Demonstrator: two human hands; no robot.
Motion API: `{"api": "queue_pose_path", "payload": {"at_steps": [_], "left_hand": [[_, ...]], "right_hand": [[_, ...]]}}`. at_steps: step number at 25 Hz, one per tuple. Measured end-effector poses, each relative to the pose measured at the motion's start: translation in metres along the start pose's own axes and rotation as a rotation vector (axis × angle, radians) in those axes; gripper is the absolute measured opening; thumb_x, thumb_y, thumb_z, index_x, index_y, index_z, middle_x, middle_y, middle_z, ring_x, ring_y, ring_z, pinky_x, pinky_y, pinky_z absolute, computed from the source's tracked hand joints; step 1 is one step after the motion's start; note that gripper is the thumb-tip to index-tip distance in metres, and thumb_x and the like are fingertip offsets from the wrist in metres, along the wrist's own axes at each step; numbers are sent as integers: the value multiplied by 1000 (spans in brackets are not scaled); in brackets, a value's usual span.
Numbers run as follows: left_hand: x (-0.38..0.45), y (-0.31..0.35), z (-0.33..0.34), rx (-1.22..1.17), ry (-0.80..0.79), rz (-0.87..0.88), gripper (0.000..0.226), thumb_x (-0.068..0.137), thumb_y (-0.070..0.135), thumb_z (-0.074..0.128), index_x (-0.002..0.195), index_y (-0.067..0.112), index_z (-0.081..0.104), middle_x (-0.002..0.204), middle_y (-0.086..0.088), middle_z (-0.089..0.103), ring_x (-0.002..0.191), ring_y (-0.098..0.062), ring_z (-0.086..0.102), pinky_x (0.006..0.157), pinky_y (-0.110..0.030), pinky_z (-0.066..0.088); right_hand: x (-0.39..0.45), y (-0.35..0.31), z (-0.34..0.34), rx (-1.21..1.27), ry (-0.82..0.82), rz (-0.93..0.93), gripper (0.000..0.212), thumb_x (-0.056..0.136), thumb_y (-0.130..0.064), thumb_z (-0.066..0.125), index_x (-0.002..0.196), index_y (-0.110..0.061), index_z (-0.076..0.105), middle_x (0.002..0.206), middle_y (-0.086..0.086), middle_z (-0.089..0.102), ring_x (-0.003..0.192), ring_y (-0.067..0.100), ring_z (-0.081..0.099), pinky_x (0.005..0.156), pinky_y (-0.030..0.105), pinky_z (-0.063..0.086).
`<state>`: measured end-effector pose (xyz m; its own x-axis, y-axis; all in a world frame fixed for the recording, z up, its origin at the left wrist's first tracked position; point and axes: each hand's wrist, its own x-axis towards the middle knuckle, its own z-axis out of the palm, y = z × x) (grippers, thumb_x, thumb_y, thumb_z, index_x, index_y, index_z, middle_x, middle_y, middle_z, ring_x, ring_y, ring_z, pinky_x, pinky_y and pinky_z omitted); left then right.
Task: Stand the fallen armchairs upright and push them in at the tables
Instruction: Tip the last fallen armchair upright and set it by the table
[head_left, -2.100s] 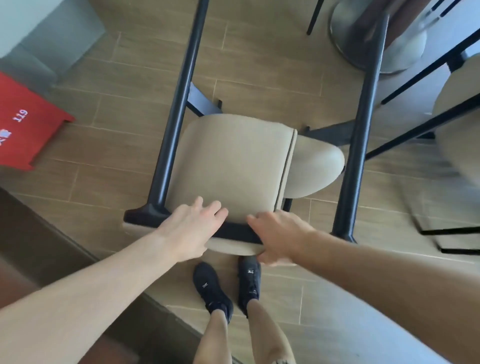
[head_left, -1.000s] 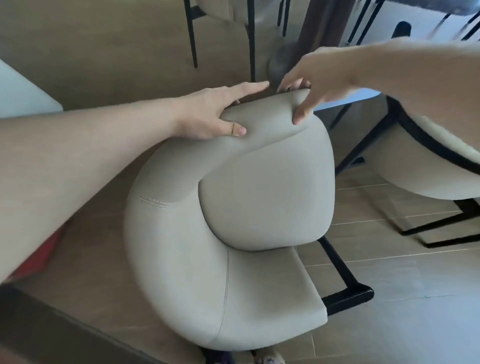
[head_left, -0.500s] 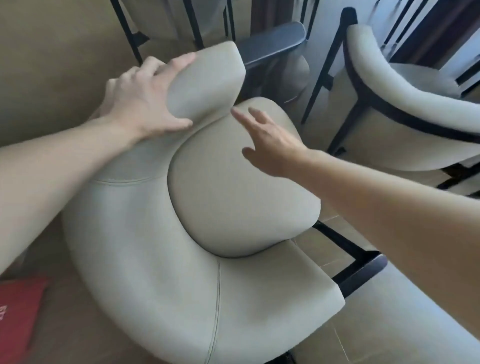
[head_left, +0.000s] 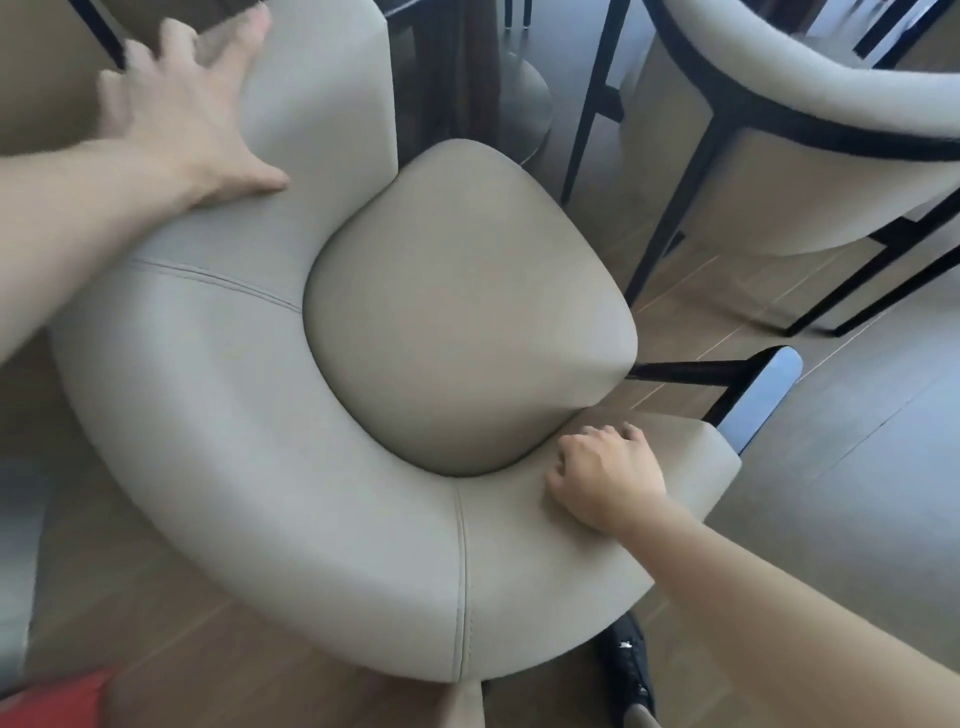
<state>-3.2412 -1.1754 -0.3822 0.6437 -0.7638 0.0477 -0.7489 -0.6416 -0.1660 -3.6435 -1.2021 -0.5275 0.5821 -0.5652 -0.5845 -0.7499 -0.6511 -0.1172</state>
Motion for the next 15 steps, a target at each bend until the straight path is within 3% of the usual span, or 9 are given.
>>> {"api": "queue_pose_path", "payload": {"at_steps": [1, 3, 5, 9, 11, 15], "left_hand": [[-1, -6, 4, 46, 17, 28, 116, 69, 44, 86, 155, 44, 9, 144, -23, 35, 121, -50, 44, 95, -63, 42], [-14, -11, 14, 147, 32, 60, 115, 69, 37, 87, 157, 41, 12, 154, -23, 24, 127, -49, 39, 98, -61, 38], [-30, -28, 28, 310, 18, 77, 109, 72, 39, 86, 158, 40, 18, 164, -21, 3, 144, -49, 21, 108, -64, 29], [-46, -46, 52, 465, -81, 79, 80, 79, 54, 72, 151, 42, 39, 167, -16, -12, 152, -47, -5, 115, -70, 15], [-51, -42, 65, 431, -167, 255, 70, 82, 56, 63, 148, 40, 45, 170, -8, -8, 155, -37, -7, 119, -67, 7], [-73, -25, 86, 138, -351, 562, 69, 85, 49, 64, 150, 35, 45, 171, 2, -5, 157, -19, 0, 125, -46, 4]], "right_hand": [[0, -3, -4, 71, 98, 15, 23, 91, -34, 43, 89, -19, 60, 91, -1, 63, 94, 25, 61, 92, 36, 39], [5, -7, -15, 182, 203, 38, 20, 88, -32, 46, 74, -20, 55, 71, -2, 57, 72, 27, 54, 65, 33, 37], [13, -17, -25, 158, 248, 37, 24, 87, -33, 48, 68, -20, 56, 63, -2, 52, 64, 28, 50, 56, 32, 35], [27, -41, -42, 195, 322, 52, 26, 87, -32, 49, 70, -17, 62, 66, 3, 56, 66, 32, 55, 60, 35, 47], [34, -46, -50, 235, 382, 75, 25, 87, -32, 49, 71, -18, 63, 67, 4, 59, 68, 34, 58, 63, 37, 51], [48, -64, -63, 289, 482, 91, 25, 88, -31, 50, 74, -15, 65, 69, 6, 63, 71, 35, 58, 63, 36, 50]]}}
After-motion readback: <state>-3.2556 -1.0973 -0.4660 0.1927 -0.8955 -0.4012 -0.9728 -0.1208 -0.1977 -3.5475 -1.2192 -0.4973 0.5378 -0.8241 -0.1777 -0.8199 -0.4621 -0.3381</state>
